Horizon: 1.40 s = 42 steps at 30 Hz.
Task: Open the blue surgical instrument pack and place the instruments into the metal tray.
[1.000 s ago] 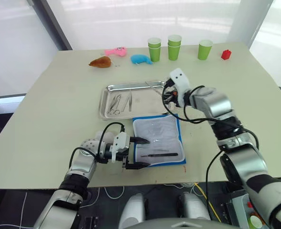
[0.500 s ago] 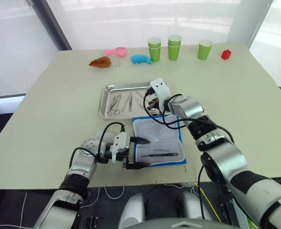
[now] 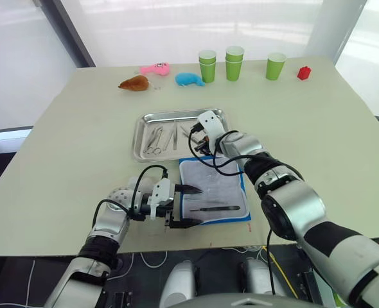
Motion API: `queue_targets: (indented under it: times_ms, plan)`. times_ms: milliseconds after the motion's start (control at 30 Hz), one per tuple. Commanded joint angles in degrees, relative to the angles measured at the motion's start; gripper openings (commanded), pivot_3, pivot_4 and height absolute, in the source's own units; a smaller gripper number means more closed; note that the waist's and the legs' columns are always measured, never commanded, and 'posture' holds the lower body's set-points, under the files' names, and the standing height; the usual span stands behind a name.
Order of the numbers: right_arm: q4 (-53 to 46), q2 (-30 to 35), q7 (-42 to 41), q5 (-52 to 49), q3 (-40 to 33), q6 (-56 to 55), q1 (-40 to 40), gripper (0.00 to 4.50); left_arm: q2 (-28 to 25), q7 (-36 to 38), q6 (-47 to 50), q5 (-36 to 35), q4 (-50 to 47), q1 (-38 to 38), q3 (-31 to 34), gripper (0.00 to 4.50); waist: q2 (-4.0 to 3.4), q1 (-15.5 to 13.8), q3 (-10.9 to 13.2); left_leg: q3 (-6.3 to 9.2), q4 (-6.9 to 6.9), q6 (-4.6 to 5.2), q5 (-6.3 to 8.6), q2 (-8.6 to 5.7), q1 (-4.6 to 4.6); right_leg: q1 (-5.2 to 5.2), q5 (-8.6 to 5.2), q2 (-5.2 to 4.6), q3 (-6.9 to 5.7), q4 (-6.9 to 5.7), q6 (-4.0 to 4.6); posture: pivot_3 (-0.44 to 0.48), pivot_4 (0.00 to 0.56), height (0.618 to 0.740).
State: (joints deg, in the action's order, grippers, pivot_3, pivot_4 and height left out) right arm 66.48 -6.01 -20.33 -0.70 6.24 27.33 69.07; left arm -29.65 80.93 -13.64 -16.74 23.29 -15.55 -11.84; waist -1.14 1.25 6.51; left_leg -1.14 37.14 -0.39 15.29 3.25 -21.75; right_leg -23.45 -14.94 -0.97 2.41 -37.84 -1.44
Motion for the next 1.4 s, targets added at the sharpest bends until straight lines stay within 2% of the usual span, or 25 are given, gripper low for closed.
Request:
queue_targets:
  times_ms: [33,200,233,267,333,367,400,433,500,533,667,800,1100,1200,1400]
  plan:
    - [0.3,-0.5,-1.1,0.3,-0.6,-0.8,2.1,0.06,0.7,-0.9,4.7,5.5,5.5,4.5,-4.9,4.50,0.00,0.0,0.0,0.00,0.00,0.00,0.00,0.00,0.00,0.00,0.00,0.00,0.00,0.00,0.00,0.000,0.150,0.740]
    - [0.9,-0.6,-3.7,1.2,-0.1,-0.4,2.5,0.06,0.7,-0.9,4.9,5.5,5.4,4.5,-4.9,4.50,0.01,0.1,0.0,0.00,0.00,0.00,0.00,-0.02,0.00,0.00,-0.01,0.00,0.04,0.01,-0.01,0.000,0.150,0.740]
    - [0.9,-0.6,-4.0,1.5,0.0,-0.5,2.6,0.43,0.7,-0.9,4.9,5.5,5.4,4.5,-4.9,4.50,0.01,0.1,0.0,0.00,0.00,0.00,0.00,-0.02,-0.01,0.00,-0.01,0.00,0.04,0.00,-0.01,0.000,0.150,0.740]
    - [1.0,-0.6,-4.3,1.8,0.1,-0.5,2.7,1.00,0.8,-0.9,4.9,5.5,5.4,4.5,-4.9,4.50,0.01,0.1,0.0,0.00,0.00,0.00,0.00,-0.02,-0.01,0.00,-0.01,0.00,0.05,0.00,-0.02,0.000,0.150,0.740]
    - [1.0,-0.6,-4.3,2.2,0.0,-0.6,2.8,1.58,0.8,-1.0,4.9,5.5,5.4,4.5,-4.9,4.50,0.01,0.1,0.0,0.00,0.00,0.00,0.00,-0.03,-0.01,0.00,-0.01,0.00,0.05,0.00,-0.02,0.000,0.150,0.740]
    - [0.9,-0.5,-4.2,2.3,-0.1,-0.8,2.9,2.27,0.9,-1.0,4.9,5.5,5.4,4.4,-5.0,4.50,0.01,0.1,0.0,0.00,0.00,0.00,0.00,-0.03,-0.01,0.00,-0.01,0.00,0.05,0.00,-0.02,0.000,0.150,0.740]
    - [0.8,-0.4,-4.0,2.3,-0.4,-1.0,2.9,2.33,0.9,-1.0,4.9,5.5,5.4,4.4,-5.0,4.50,0.01,0.1,0.0,0.00,0.00,0.00,0.00,-0.03,-0.01,0.00,-0.01,0.00,0.05,0.00,-0.02,0.000,0.150,0.740]
    - [0.5,-0.2,-3.9,2.4,-0.5,-1.5,3.1,2.60,0.9,-1.0,5.0,5.5,5.4,4.4,-5.0,4.50,0.01,0.1,0.0,0.00,0.00,0.00,0.00,-0.03,-0.01,0.00,-0.01,0.00,0.05,0.00,-0.03,0.000,0.150,0.740]
    - [-0.4,0.3,-4.1,2.4,-0.9,-2.6,3.4,3.42,0.9,-1.0,5.0,5.5,5.3,4.5,-5.0,4.50,0.01,0.1,0.0,0.00,0.00,0.00,0.00,-0.03,-0.01,0.00,-0.02,-0.01,0.05,0.00,-0.03,0.000,0.150,0.740]
    - [-0.9,0.6,-4.4,2.2,-1.0,-2.9,3.6,3.66,0.8,-1.0,4.9,5.5,5.3,4.6,-4.9,4.50,0.01,0.1,0.0,0.00,0.00,0.00,0.00,-0.03,-0.01,0.00,-0.02,0.00,0.06,0.00,-0.03,0.000,0.150,0.740]
    - [-5.8,2.4,-7.9,1.1,-1.7,-4.9,3.0,3.66,0.8,-0.9,5.0,5.5,5.4,4.6,-5.0,4.50,0.02,0.1,0.0,0.01,0.00,0.00,0.00,-0.05,-0.02,0.00,-0.02,0.00,0.08,0.01,-0.03,0.000,0.150,0.740]
    - [-16.7,4.8,-13.2,-0.9,-1.6,-5.7,-2.6,3.66,0.8,-0.8,4.9,5.5,5.7,4.2,-5.0,4.50,0.02,0.1,0.0,0.03,-0.01,0.00,0.00,-0.06,-0.02,0.02,-0.03,0.00,0.09,0.01,-0.06,0.000,0.150,0.740]
    - [-48.9,12.9,-27.3,-8.5,-0.7,-12.4,-26.2,3.66,1.0,-0.4,4.9,5.6,6.0,4.0,-5.0,4.50,0.04,-0.1,0.0,0.02,-0.01,0.00,0.00,-0.14,-0.03,0.04,-0.13,0.00,0.21,0.02,-0.23,0.000,0.150,0.740]
    - [-55.6,16.6,-30.8,-10.9,-0.6,-11.3,-31.3,3.66,1.0,-0.3,4.9,5.7,6.0,4.0,-5.0,4.50,0.04,0.0,0.1,-0.01,-0.02,0.00,0.00,-0.15,-0.01,0.04,-0.13,0.02,0.25,0.01,-0.23,0.000,0.150,0.740]
    - [-67.7,28.4,-42.3,-18.6,-2.3,-8.0,-41.0,3.66,0.8,-0.1,4.8,5.7,6.2,3.9,-4.8,4.50,0.26,-0.2,0.2,0.00,-0.02,0.00,0.01,-0.17,-0.03,0.07,-0.14,0.03,0.27,0.11,-0.24,0.000,0.150,0.740]
